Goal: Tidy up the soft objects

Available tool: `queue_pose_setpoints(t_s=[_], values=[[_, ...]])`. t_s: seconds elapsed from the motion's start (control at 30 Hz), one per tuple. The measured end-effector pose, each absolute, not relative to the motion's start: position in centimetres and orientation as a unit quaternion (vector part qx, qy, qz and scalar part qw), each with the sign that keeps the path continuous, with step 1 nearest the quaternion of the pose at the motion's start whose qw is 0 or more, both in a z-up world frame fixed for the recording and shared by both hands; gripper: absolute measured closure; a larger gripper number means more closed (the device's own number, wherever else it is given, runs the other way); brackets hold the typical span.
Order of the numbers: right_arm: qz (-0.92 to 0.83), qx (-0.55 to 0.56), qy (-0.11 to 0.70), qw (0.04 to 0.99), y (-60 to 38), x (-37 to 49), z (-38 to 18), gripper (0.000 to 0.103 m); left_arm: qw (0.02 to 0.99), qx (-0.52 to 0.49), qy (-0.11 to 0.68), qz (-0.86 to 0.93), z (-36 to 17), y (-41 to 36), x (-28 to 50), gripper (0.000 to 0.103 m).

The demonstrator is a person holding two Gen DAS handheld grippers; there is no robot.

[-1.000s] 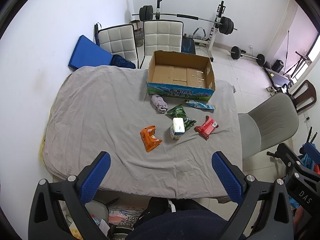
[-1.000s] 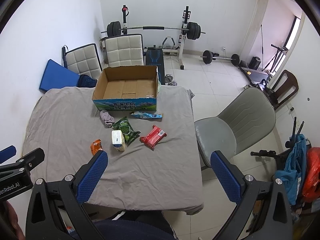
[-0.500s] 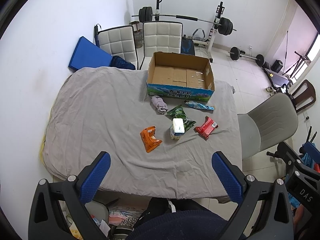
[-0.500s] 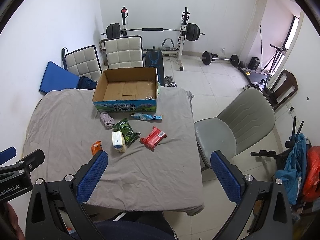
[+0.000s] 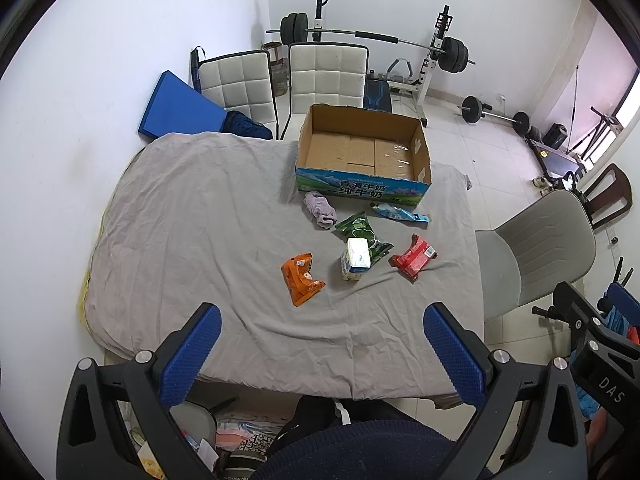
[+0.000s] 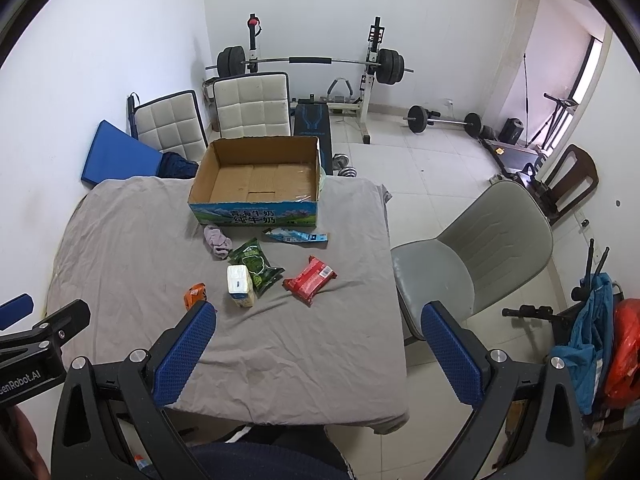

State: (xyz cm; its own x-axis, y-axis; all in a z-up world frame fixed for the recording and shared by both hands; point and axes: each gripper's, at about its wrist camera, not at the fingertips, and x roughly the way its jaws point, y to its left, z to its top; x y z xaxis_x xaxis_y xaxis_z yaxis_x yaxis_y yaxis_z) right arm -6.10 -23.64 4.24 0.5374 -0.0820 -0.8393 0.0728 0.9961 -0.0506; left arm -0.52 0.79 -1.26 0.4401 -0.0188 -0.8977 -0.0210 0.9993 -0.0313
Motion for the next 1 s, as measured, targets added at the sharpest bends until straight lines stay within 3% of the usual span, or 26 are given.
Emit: queue_pose_setpoints(t_s=[0.27,0.53,0.87,1.0], values=[[-0.035,0.003,0.488,0.872,-23.5,-5.0,3.0,0.0,0.846,-0.013,0.532,0.006,-1.8,1.4,0.6,0.0],[-0.011,0.027,0.551,0.834,-23.4,0.7,-3.8,0.0,0.827,-0.04,0.558,0.042,-6.6,5.0,5.4,0.0],[0.05,0.051,0.65,0.756,-19.2,11.4,-19.2,0.0,0.736,-0.11,0.667,0.048,-22.2,8.5,12.5,0.0],[0.062,0.057,0.689,0.72,-16.7,15.9,-25.6,0.01,0.694,-0.13,0.706,0.054,-28.2,9.0,14.8,0.0]])
